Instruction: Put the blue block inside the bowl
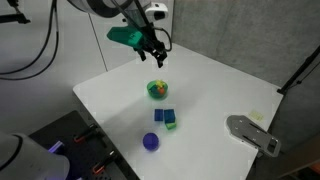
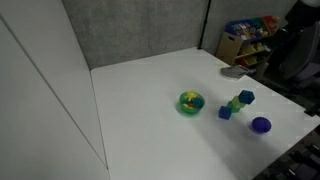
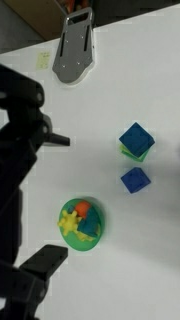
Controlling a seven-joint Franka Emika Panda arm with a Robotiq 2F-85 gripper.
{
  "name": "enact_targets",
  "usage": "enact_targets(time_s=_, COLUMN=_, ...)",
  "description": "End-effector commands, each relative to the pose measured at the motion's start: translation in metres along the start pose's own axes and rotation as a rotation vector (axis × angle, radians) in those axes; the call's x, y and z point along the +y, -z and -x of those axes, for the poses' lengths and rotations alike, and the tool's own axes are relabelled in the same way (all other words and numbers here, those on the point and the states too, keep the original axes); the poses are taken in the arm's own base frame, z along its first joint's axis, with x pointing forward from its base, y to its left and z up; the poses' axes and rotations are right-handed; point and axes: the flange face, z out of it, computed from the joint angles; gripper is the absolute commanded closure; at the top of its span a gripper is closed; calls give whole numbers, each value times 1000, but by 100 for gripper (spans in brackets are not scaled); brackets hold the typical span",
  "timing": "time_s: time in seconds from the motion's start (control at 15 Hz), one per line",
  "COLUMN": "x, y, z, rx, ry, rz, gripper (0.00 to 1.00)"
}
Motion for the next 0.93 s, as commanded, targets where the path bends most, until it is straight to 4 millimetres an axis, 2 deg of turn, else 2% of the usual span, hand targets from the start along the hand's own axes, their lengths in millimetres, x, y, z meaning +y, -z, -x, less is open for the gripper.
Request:
enact_targets(time_s=0.0, x=22, y=-16, z=-23, rx=10, ry=-98, rz=-38, gripper=0)
enact_targets(time_s=0.27, x=41, y=-48, z=-29, rx=-4, ry=-191, rz=-63, gripper=0)
enact_targets(time_s=0.53, x=62, y=-85, z=-25, rx=-16, ry=-326, rz=-29, gripper=0)
enact_targets(time_s=0.87, x=70, y=-129, z=-19, rx=-37, ry=-492, rz=-10, gripper=0)
